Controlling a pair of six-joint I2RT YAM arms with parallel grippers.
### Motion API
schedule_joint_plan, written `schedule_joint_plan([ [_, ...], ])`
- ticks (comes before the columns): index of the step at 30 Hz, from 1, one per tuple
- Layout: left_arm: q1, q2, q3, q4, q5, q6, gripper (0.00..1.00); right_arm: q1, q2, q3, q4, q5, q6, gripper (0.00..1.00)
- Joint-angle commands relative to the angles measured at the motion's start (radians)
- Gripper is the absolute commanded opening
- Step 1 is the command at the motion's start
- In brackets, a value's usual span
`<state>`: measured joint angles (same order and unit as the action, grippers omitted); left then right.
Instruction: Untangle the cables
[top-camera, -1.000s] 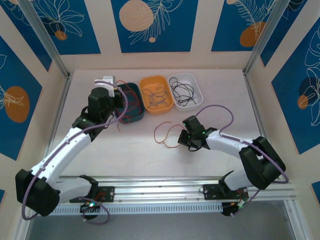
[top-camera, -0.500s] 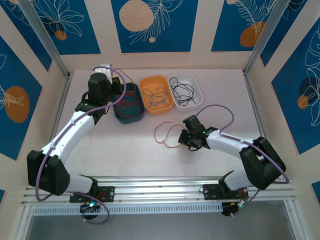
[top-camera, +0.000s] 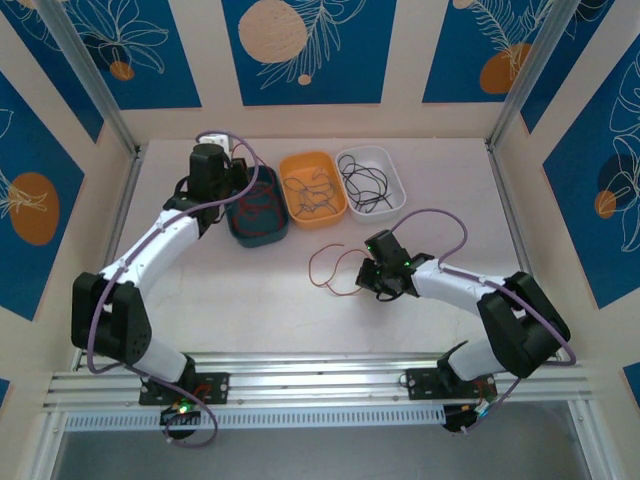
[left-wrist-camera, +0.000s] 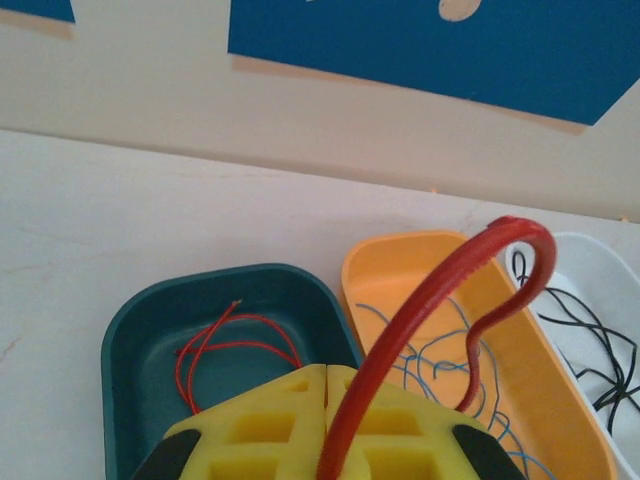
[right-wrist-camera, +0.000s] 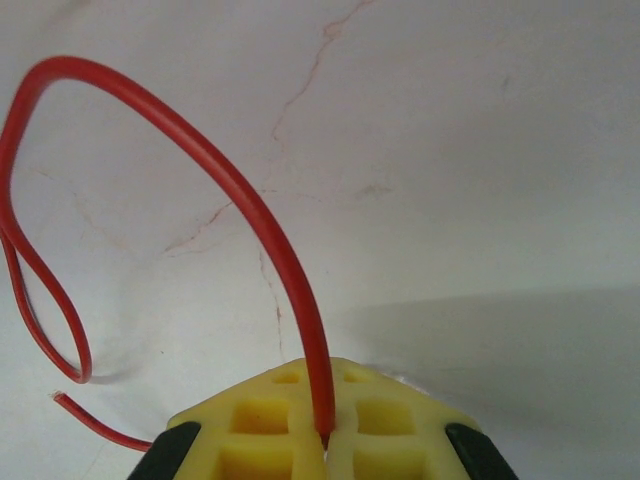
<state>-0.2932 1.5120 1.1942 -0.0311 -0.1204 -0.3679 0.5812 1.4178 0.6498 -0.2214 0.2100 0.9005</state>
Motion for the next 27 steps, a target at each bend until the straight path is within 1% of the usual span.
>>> schedule_joint_plan([
  [1, 0.02, 0.023, 0.009, -0.047, -0.033, -0.03, 0.0, -0.004, 0.014, 0.024, -0.008, -0.006, 0.014, 0.0],
  [5, 0.026, 0.055, 0.007, -0.086, -0.028, -0.063, 0.0, -0.004, 0.023, 0.027, -0.007, -0.008, 0.015, 0.0],
  [11, 0.026, 0.126, 0.018, -0.125, 0.013, -0.114, 0.0, -0.003, 0.031, 0.028, 0.0, -0.015, 0.019, 0.0],
  [15, 0.032, 0.179, 0.038, -0.163, 0.006, -0.163, 0.0, -0.002, 0.031, 0.025, -0.002, -0.015, 0.02, 0.0],
  [22, 0.048, 0.258, 0.078, -0.25, -0.042, -0.297, 0.0, -0.002, 0.029, 0.02, -0.003, -0.01, 0.024, 0.0],
  [27, 0.048, 0.31, 0.125, -0.289, -0.028, -0.328, 0.0, -0.001, 0.034, 0.016, 0.0, -0.009, 0.029, 0.0],
])
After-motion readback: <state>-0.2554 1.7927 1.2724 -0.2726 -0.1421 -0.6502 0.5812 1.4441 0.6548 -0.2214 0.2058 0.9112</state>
